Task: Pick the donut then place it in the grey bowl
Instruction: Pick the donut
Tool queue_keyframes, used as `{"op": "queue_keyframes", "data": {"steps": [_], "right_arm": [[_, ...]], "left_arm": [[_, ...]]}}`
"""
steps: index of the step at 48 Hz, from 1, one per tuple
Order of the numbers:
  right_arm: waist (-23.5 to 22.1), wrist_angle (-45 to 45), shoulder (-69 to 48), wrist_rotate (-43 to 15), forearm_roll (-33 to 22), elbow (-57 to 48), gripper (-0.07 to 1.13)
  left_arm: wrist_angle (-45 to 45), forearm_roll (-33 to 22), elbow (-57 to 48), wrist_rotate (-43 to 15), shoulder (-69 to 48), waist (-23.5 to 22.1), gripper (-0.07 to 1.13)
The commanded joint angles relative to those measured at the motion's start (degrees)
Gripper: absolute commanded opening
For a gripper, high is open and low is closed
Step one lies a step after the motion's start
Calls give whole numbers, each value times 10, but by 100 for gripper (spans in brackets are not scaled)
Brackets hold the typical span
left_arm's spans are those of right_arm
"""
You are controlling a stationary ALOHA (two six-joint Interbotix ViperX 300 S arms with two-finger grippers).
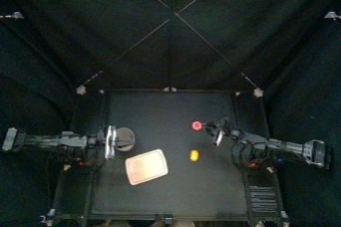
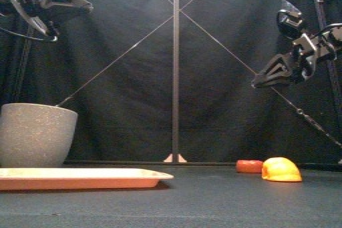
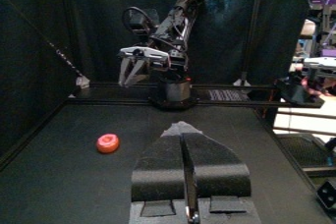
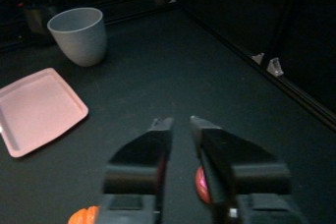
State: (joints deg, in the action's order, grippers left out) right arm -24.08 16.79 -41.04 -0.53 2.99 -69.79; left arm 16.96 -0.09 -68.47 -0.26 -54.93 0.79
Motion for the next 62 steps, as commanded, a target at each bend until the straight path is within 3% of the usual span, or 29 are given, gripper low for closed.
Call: {"op": "queue_keyframes", "data": {"steps": [1,3,11,27,48,62], "right_arm": [[-11,3,3,0,22,6,107],[-17,3,4,0,28,6,111],[-37,3,26,0,35,6,104],[-66,-1,142,0,40,24,104],[-67,-54,313,4,10,87,104],[-93,-68,367,6,-11,133,104]], "left_arm": [[3,4,8,-1,4,1,-3],[4,4,8,-1,4,1,-3],[6,10,8,-1,4,2,-3],[6,11,4,-1,4,2,-3],[10,8,-6,0,4,8,-3],[10,8,-10,2,4,8,-3]]}}
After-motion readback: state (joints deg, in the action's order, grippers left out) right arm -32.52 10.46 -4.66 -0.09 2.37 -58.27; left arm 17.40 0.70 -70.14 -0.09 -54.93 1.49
